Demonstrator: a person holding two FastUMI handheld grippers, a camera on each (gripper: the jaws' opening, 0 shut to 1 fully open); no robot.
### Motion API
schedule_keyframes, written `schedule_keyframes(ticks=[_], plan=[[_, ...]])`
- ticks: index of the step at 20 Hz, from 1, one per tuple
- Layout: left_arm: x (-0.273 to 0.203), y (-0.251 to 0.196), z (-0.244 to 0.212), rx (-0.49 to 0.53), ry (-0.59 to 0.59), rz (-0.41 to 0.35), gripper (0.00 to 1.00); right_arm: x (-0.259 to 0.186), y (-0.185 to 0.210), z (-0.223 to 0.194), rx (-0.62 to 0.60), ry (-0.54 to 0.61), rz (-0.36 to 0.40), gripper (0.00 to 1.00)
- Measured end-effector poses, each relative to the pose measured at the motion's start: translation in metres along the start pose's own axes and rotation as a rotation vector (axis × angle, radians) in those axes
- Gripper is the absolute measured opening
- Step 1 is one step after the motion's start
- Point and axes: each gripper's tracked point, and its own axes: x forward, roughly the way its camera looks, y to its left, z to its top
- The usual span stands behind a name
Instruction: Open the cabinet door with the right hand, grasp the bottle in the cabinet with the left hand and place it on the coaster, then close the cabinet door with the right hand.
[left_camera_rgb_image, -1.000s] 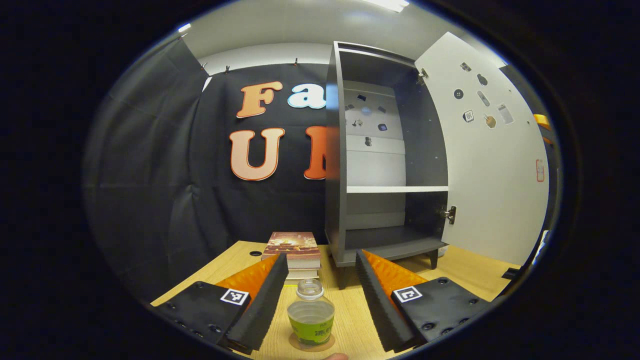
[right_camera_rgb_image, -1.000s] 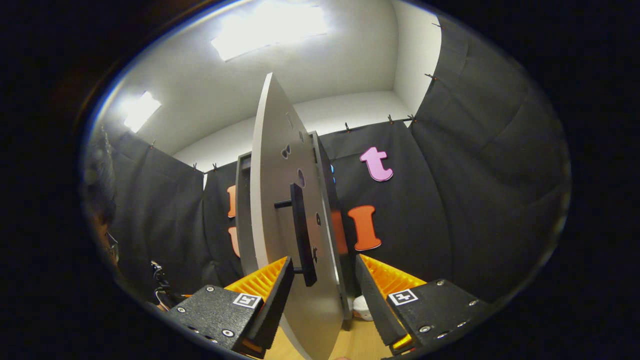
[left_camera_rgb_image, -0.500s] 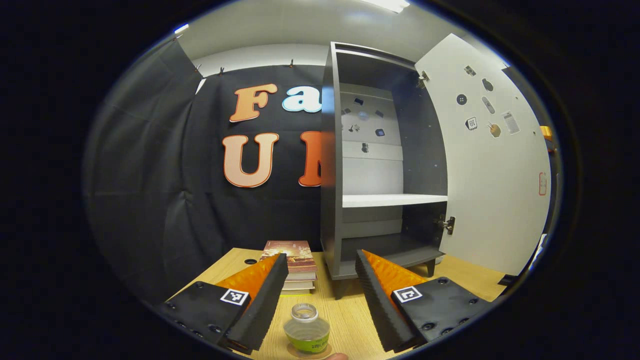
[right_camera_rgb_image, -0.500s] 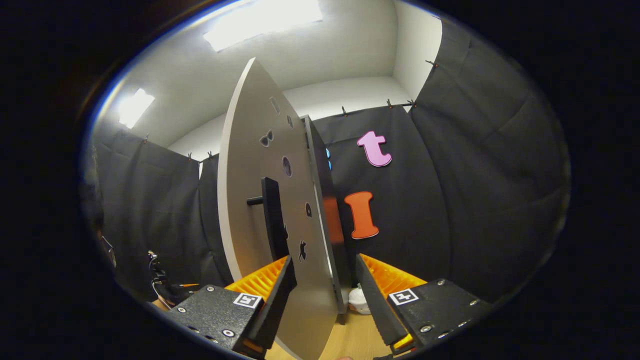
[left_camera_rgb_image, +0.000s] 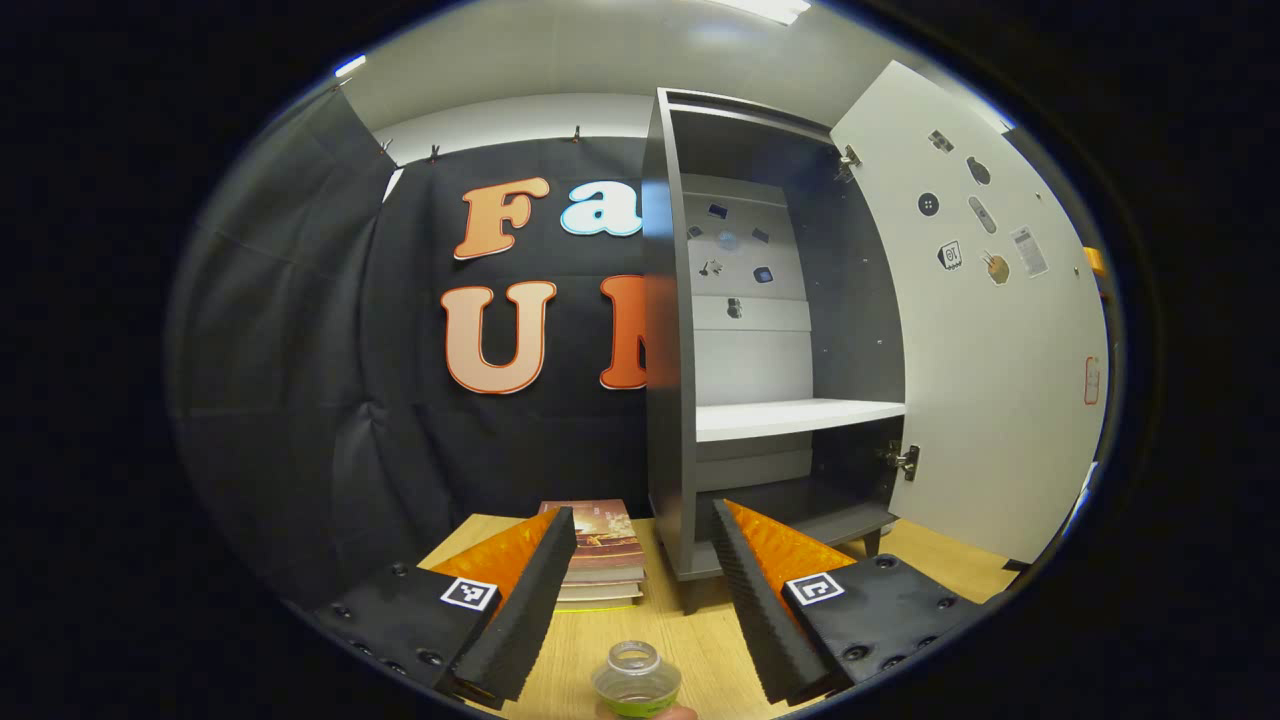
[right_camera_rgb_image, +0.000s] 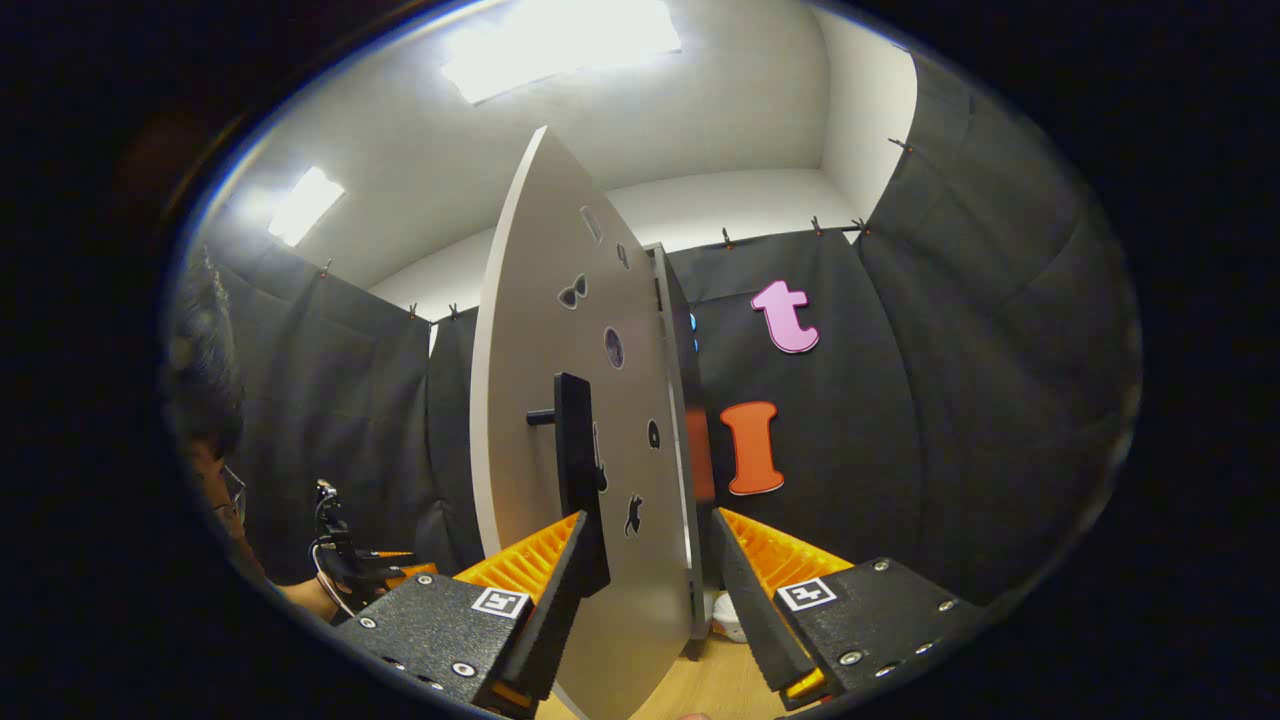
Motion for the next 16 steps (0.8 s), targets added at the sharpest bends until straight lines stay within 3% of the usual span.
schedule_keyframes(ticks=[9, 16], plan=[[-0.005, 0.043, 0.002, -0.012, -0.008, 0.071, 0.89, 0.035, 0.064, -0.014, -0.02, -0.008, 0.18, 0.75], [-0.01, 0.067, 0.016, 0.023, -0.047, 0.111, 0.9, 0.044, 0.086, -0.023, 0.025, 0.009, 0.321, 0.76]])
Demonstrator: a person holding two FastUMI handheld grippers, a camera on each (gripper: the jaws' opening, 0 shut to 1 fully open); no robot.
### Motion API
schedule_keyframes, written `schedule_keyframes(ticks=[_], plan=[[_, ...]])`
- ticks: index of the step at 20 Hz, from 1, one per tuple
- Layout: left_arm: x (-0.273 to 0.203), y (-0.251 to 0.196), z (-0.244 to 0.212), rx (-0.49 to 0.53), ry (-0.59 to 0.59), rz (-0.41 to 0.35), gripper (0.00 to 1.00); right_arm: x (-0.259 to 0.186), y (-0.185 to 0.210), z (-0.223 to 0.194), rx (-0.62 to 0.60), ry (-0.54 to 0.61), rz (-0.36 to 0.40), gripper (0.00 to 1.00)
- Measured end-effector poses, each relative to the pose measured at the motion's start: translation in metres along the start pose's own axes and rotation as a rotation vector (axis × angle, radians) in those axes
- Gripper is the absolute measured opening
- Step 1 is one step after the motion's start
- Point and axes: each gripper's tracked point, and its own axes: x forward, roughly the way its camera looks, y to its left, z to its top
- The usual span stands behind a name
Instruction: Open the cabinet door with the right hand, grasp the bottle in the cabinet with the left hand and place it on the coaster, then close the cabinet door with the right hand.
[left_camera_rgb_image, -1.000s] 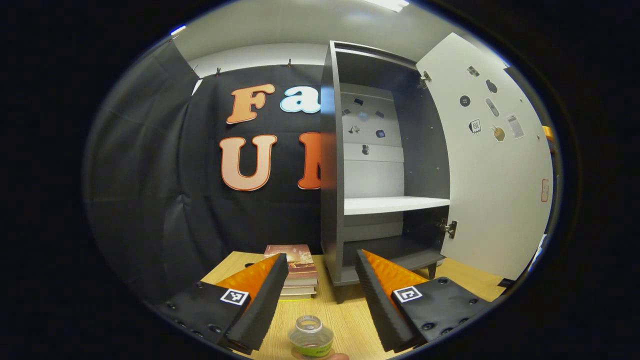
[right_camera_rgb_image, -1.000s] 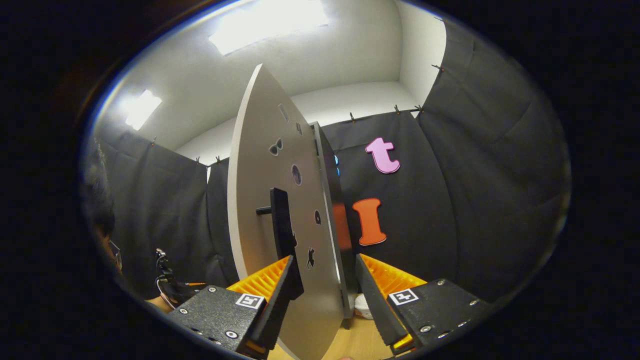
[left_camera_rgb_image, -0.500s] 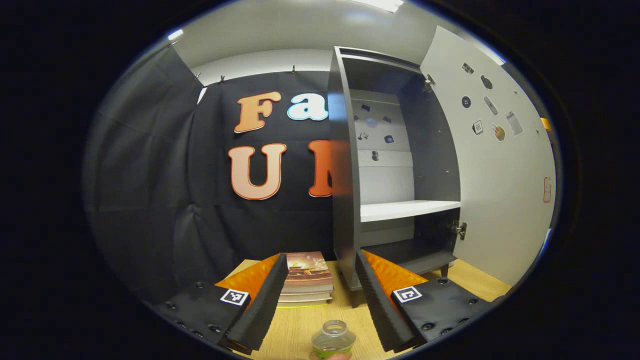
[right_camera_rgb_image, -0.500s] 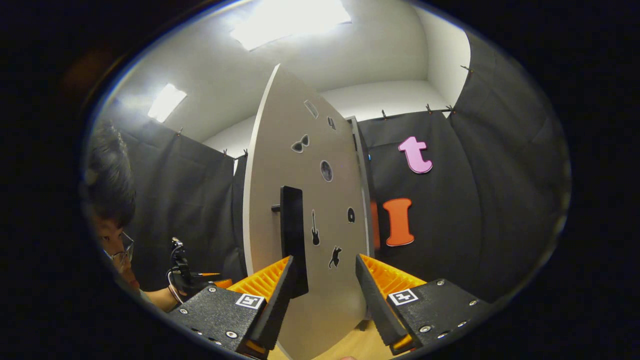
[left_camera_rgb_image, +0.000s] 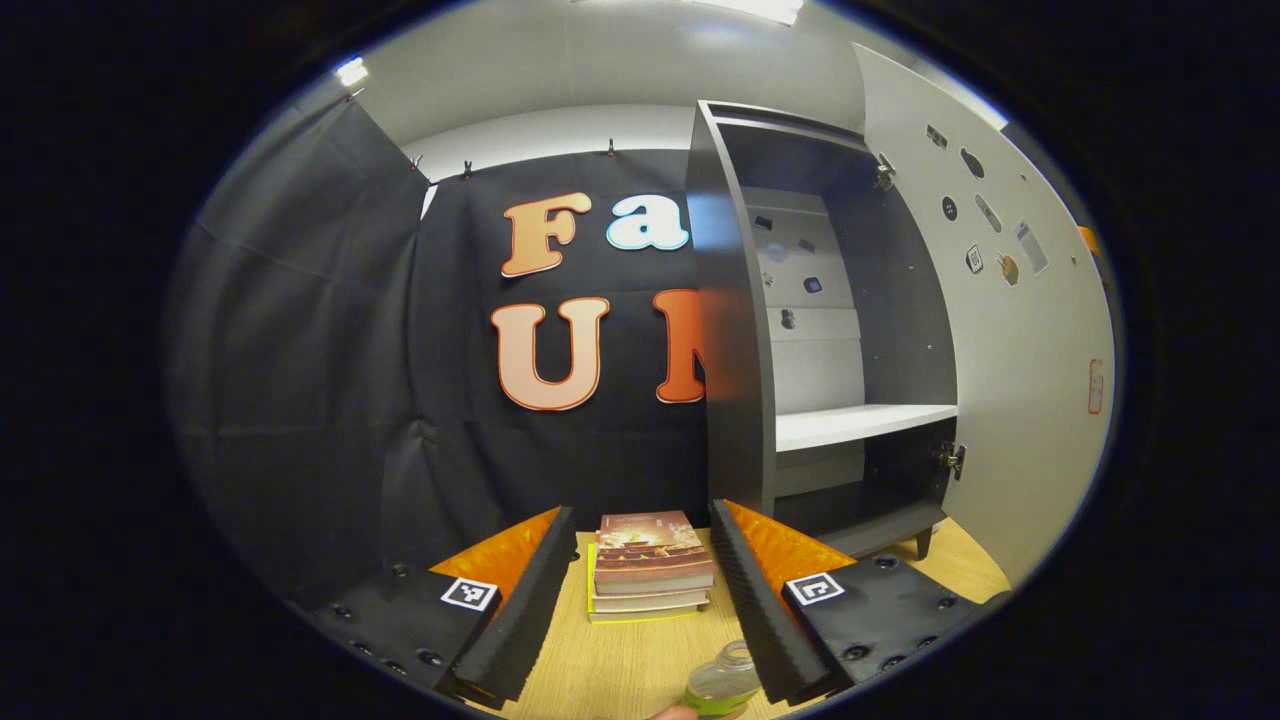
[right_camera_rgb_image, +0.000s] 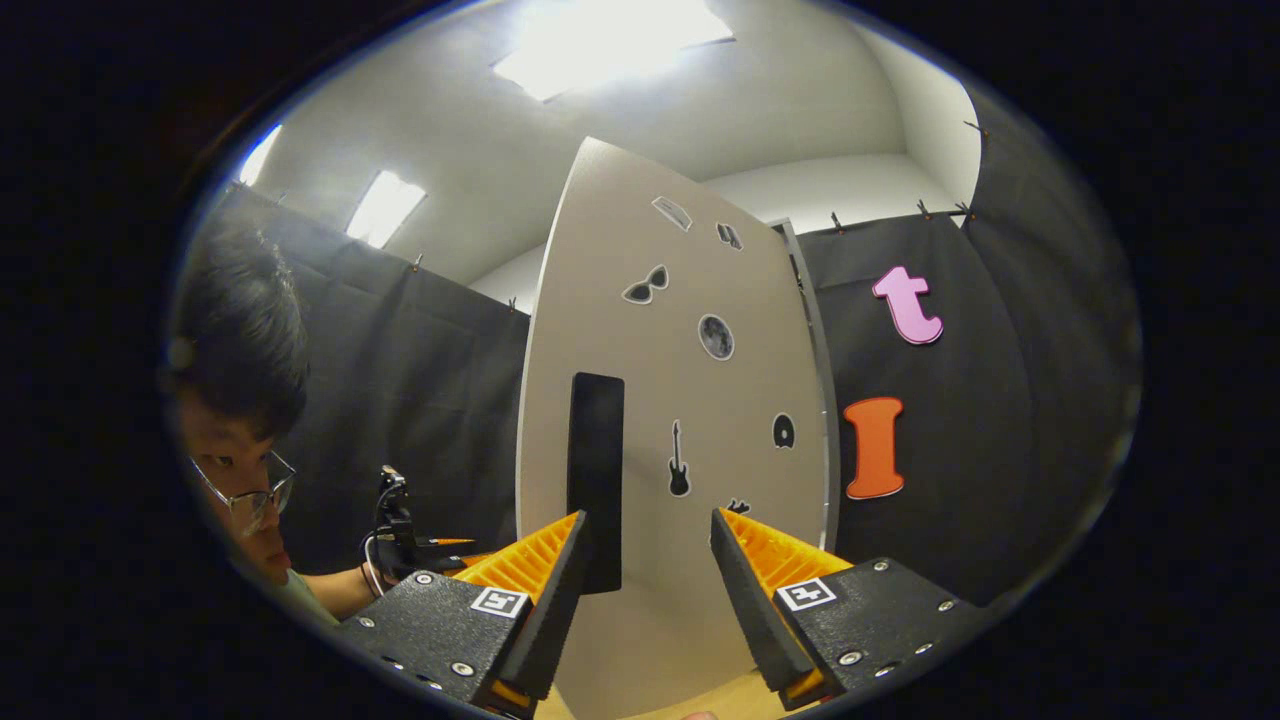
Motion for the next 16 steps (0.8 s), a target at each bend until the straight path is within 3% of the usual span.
schedule_keyframes(ticks=[1, 2, 4, 9, 10, 12, 16], plan=[[-0.001, 0.003, 0.002, 0.001, -0.007, 0.001, 0.91, 0.002, 0.004, -0.003, 0.015, 0.012, 0.032, 0.84], [0.0, 0.006, 0.004, 0.001, -0.012, 0.004, 0.88, 0.004, 0.007, -0.005, 0.03, 0.024, 0.057, 0.76], [0.0, 0.012, 0.007, 0.002, -0.022, 0.013, 0.88, 0.008, 0.007, -0.007, 0.037, 0.036, 0.072, 0.77], [-0.002, 0.031, 0.006, 0.016, -0.025, 0.038, 0.88, 0.028, -0.001, -0.02, -0.027, 0.082, 0.026, 0.83], [-0.003, 0.04, 0.007, 0.027, -0.028, 0.056, 0.89, 0.029, -0.002, -0.025, -0.039, 0.112, 0.026, 0.88], [-0.004, 0.054, 0.008, 0.029, -0.032, 0.083, 0.89, 0.03, 0.003, -0.032, -0.025, 0.157, 0.045, 0.84], [-0.009, 0.077, 0.01, 0.015, -0.041, 0.114, 0.89, 0.033, 0.005, -0.036, -0.017, 0.178, 0.027, 0.92]])
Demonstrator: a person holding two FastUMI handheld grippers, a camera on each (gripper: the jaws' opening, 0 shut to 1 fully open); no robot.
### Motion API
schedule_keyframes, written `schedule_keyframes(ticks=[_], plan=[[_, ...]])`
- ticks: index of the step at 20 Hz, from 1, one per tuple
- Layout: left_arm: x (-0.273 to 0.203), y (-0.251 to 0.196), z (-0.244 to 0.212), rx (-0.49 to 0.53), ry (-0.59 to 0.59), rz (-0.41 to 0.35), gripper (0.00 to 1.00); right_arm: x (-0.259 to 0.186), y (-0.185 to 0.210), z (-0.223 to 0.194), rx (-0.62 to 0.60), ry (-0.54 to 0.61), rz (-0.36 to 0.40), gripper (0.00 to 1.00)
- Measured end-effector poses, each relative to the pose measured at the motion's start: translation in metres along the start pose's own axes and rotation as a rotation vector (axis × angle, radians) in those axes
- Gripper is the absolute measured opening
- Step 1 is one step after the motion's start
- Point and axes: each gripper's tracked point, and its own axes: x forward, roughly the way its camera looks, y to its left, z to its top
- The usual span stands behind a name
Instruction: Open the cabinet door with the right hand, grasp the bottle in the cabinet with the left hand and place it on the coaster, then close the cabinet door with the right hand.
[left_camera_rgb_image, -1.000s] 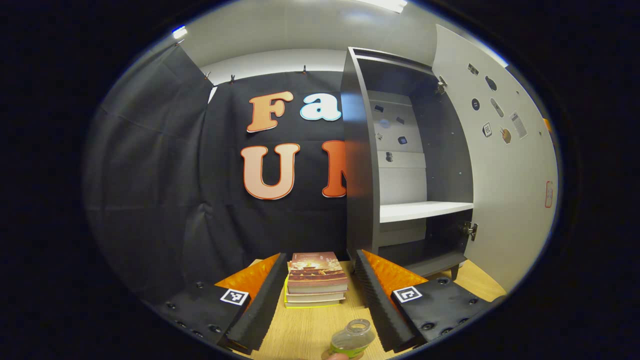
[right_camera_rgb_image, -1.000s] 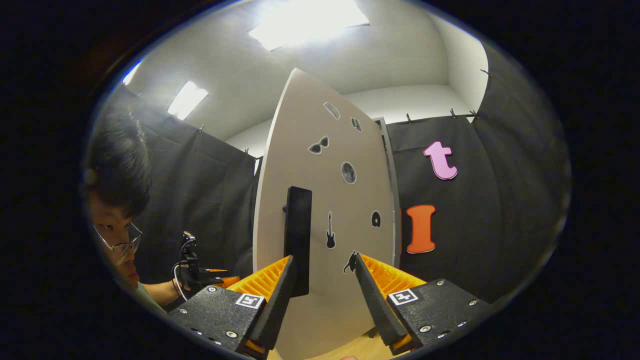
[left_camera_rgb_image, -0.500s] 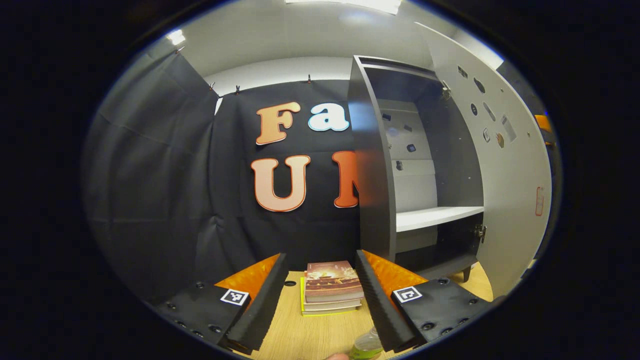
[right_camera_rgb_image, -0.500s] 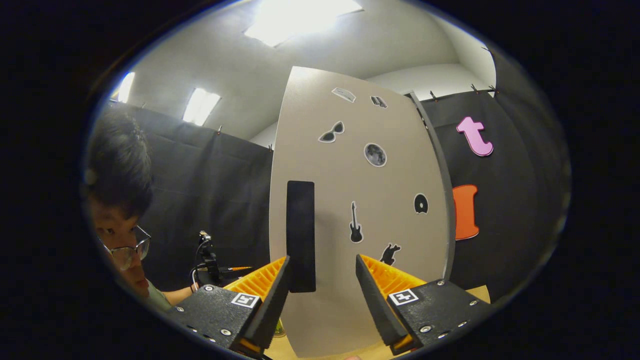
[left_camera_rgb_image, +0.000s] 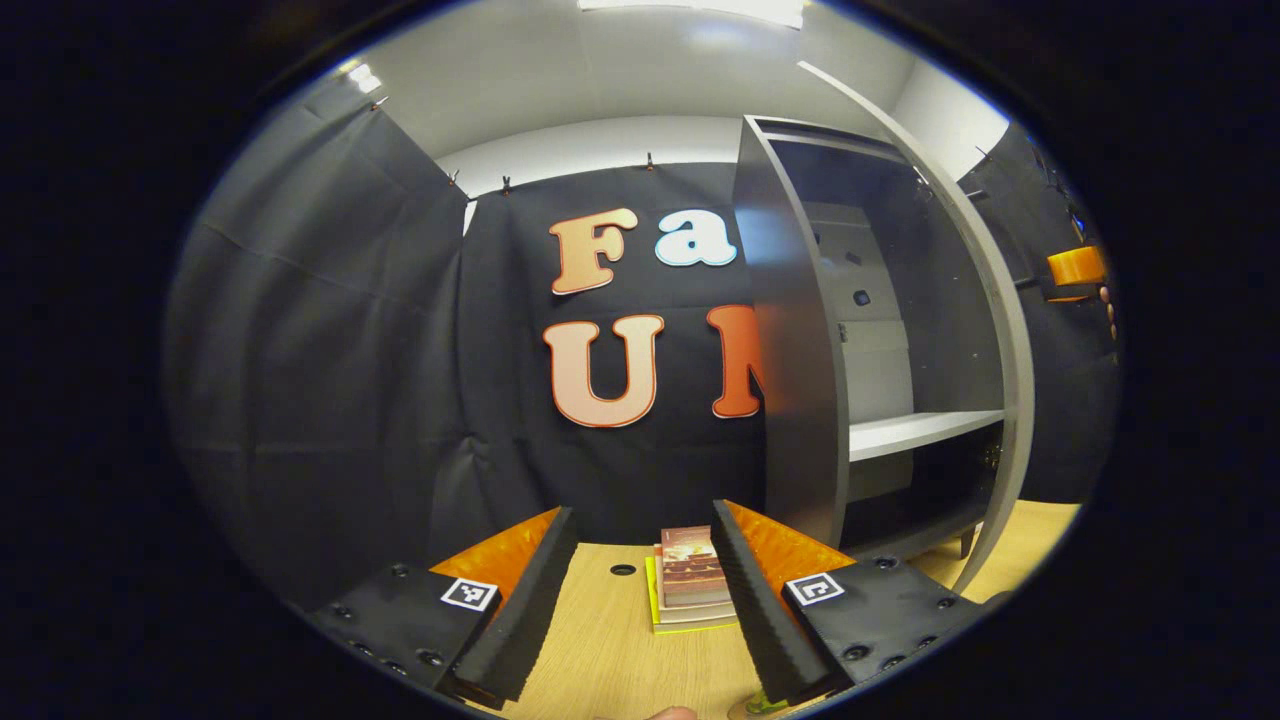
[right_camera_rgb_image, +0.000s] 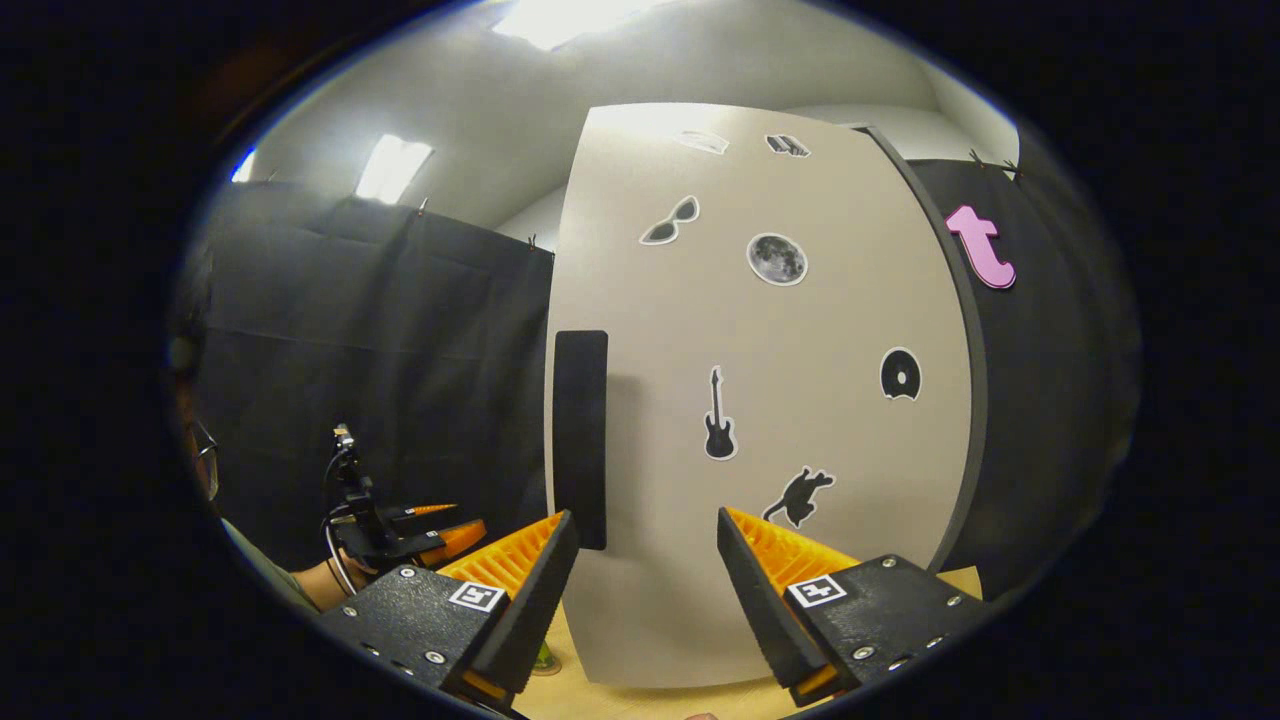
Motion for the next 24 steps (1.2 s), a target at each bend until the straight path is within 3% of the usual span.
schedule_keyframes(ticks=[2, 6, 15, 24], plan=[[-0.001, 0.009, 0.001, 0.0, -0.005, 0.012, 0.9, 0.008, -0.004, -0.004, -0.005, 0.005, -0.028, 0.88], [-0.005, 0.021, -0.004, 0.0, -0.006, 0.027, 0.89, 0.016, 0.002, -0.013, 0.008, 0.053, -0.032, 0.88], [0.006, 0.03, -0.002, 0.026, 0.023, 0.036, 0.89, 0.023, -0.007, -0.015, 0.033, 0.08, -0.12, 0.93], [0.009, 0.023, 0.03, 0.035, -0.007, 0.039, 0.89, 0.031, -0.009, -0.018, 0.028, 0.091, -0.157, 0.93]])
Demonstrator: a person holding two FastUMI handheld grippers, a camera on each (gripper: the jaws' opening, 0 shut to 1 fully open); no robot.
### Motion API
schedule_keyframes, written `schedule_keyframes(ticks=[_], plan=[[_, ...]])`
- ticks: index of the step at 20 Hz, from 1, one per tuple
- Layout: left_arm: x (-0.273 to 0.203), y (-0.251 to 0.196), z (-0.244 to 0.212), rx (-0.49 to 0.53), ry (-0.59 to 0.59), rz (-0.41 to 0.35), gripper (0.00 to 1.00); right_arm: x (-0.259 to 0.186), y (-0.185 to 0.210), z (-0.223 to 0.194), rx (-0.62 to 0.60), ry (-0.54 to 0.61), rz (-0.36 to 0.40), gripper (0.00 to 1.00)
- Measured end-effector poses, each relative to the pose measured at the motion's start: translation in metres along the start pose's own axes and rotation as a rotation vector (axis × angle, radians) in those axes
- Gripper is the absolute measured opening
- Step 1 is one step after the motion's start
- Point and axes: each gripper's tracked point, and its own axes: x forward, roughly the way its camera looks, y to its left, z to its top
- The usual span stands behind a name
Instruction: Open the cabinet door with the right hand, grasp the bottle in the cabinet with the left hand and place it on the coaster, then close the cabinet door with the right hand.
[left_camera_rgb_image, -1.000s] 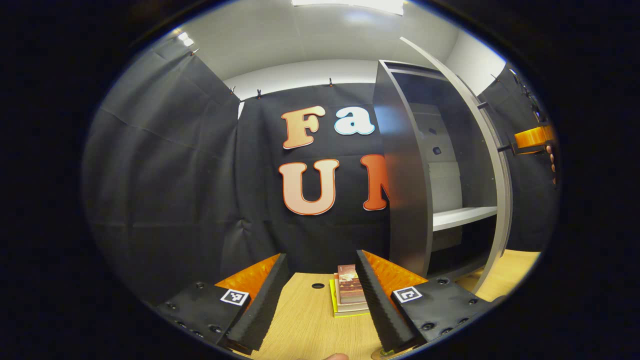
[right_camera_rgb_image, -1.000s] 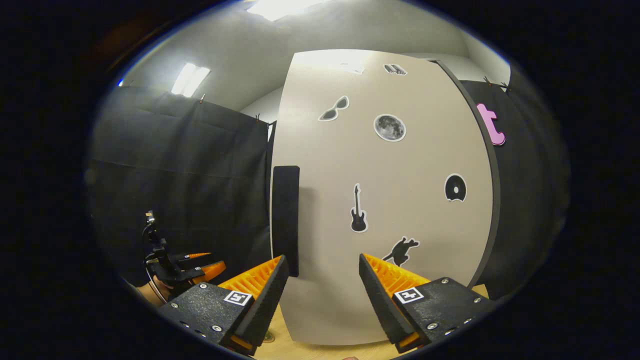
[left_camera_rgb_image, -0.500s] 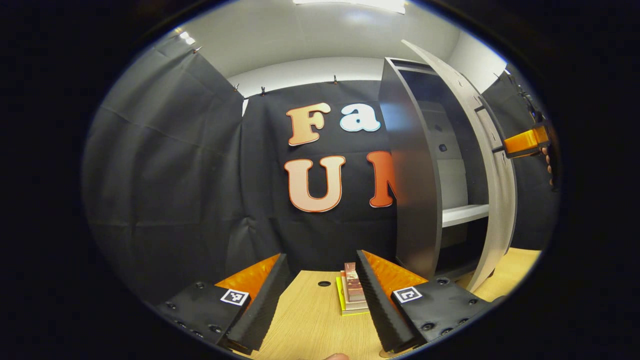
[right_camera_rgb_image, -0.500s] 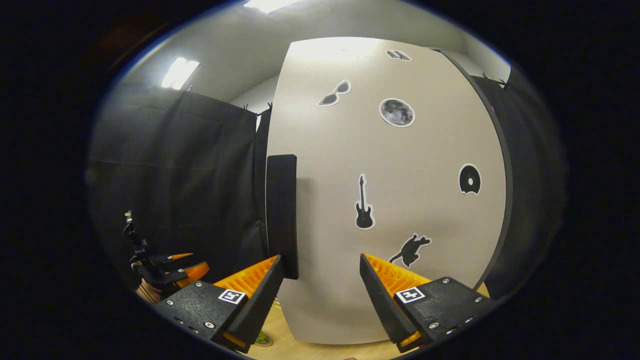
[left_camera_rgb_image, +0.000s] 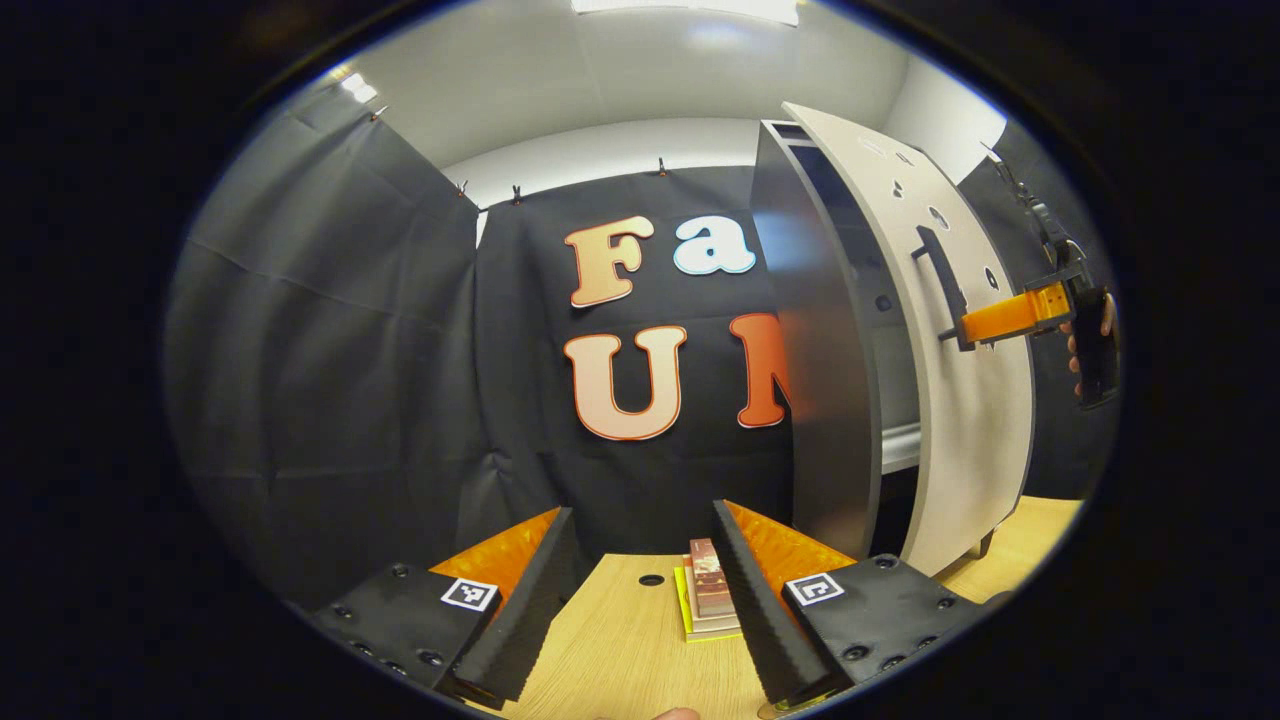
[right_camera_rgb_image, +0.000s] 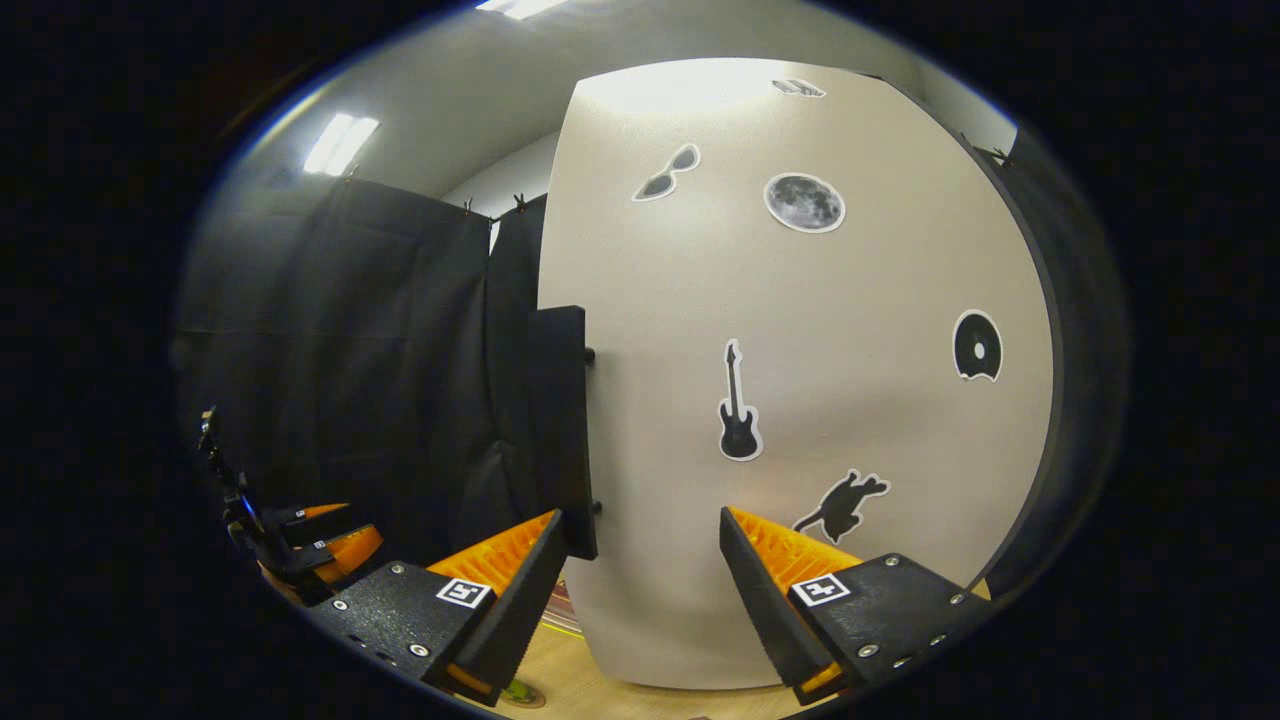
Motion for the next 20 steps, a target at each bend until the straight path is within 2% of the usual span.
schedule_keyframes(ticks=[4, 8, 11, 17, 20], plan=[[0.003, -0.01, 0.014, -0.025, 0.013, -0.012, 0.88, -0.001, -0.001, 0.0, -0.005, 0.008, -0.029, 0.94], [0.007, -0.018, 0.045, -0.029, 0.022, -0.042, 0.88, -0.001, -0.008, 0.0, -0.066, 0.005, -0.077, 0.94], [0.004, -0.01, 0.07, -0.025, -0.001, -0.033, 0.91, -0.011, -0.017, 0.006, -0.124, -0.001, -0.114, 0.94], [-0.004, 0.011, 0.141, -0.049, -0.088, -0.004, 0.89, -0.055, -0.026, 0.04, -0.115, -0.091, -0.149, 0.94], [-0.011, 0.013, 0.179, -0.08, -0.131, 0.029, 0.88, -0.084, -0.033, 0.062, -0.161, -0.139, -0.18, 0.94]])
